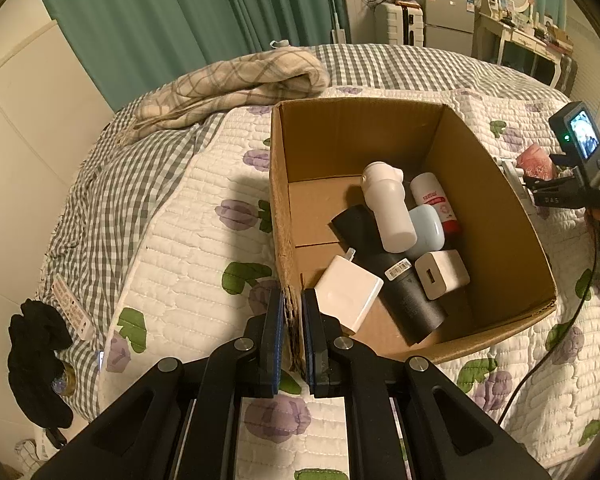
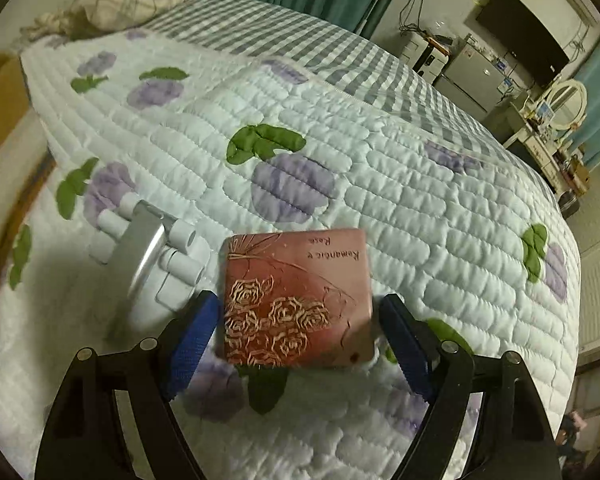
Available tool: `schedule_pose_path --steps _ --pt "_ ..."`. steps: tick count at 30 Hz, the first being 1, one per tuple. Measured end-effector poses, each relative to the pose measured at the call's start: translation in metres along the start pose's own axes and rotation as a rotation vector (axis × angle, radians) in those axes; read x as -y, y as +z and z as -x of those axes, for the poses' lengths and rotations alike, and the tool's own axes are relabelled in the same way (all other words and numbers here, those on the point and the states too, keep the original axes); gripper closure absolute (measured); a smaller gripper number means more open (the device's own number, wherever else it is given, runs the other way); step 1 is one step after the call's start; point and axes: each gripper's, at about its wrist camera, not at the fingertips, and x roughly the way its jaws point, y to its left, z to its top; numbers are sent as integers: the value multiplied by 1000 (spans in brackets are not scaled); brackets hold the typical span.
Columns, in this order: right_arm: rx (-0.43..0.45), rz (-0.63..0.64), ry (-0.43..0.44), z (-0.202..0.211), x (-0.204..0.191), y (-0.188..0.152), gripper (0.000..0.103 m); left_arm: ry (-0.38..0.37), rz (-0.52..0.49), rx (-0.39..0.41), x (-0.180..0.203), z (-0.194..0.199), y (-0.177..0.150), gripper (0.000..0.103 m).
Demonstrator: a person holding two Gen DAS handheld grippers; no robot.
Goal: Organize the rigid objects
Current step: 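Grasp the pink rose-printed tin with the right tool and lift, then lower the pink tin into the box and open the right tool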
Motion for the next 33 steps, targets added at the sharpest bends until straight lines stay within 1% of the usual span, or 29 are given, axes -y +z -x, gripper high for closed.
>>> schedule_pose_path --steps 2,3,4,8,11,14,18,21,23,27,29,31,33 --pt "6 5 -10 0 -2 0 22 -1 -2 -1 0 0 0 95" --pt "10 5 -19 1 -2 0 25 -2 -2 -2 0 0 0 95" --pt "13 5 -20 0 -3 1 31 -3 0 -2 0 0 0 95" --pt "34 -5 -37 9 -2 -2 32 -1 0 -1 0 0 0 95" --pt "52 -39 -26 22 3 -6 32 -4 2 -1 0 0 0 95" --pt "87 -70 2 46 12 -7 32 -10 6 -2 1 0 -1 95" --pt "173 -64 25 102 16 -1 32 -21 17 -6 -1 0 1 95" --pt "252 -45 60 154 14 11 32 -25 20 -7 -2 0 1 95" --pt "307 -36 105 187 9 20 32 -23 18 -6 -3 0 2 95" --pt "417 6 202 247 -17 37 32 -27 23 -6 -4 0 2 95" --pt "459 34 261 268 -38 42 32 -26 23 -6 -4 0 2 95" --pt "480 66 303 276 -62 49 32 -26 22 -6 -4 0 1 95" --pt "483 84 329 273 -86 54 32 -27 23 -5 -4 0 1 95"
